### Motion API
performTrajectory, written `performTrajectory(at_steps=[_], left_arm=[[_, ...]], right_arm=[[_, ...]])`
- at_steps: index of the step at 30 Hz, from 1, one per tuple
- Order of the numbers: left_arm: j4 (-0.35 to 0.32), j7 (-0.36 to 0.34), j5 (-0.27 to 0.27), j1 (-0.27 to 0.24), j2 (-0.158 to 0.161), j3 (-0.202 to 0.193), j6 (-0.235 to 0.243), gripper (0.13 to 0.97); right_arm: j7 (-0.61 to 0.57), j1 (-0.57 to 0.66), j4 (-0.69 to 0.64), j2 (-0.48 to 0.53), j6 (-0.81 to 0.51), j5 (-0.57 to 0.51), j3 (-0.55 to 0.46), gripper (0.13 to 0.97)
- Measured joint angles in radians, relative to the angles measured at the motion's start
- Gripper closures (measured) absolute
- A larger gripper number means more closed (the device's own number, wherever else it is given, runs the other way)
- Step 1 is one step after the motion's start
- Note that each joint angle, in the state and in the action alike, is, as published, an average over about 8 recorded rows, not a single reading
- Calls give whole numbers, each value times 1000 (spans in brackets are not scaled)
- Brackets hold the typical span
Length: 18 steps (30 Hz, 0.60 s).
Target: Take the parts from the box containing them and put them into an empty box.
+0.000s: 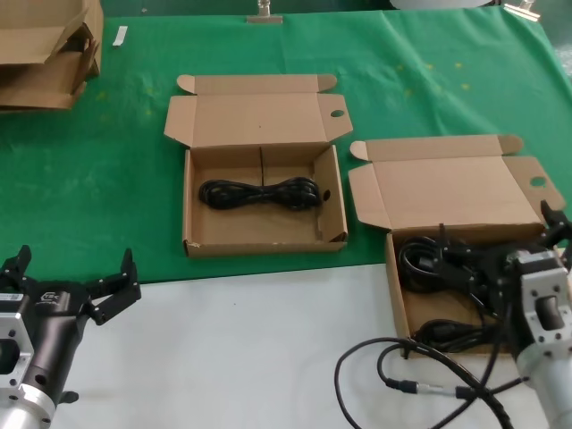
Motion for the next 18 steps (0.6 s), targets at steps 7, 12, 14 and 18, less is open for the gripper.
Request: performTrajectory(at_steps=[7, 12, 14, 18], left_arm=[[0, 0, 0, 0, 0, 0, 0, 132], [0, 0, 0, 0, 0, 0, 0, 132], [0, 0, 0, 0, 0, 0, 0, 132], [0, 0, 0, 0, 0, 0, 0, 132]], right_arm=[[220, -57, 14, 28, -80, -89, 37, 129], [376, -98, 23, 48, -136, -153, 63, 129], [438, -114, 27, 56, -159, -177, 73, 129], [525, -137, 32, 67, -190, -213, 88, 129]])
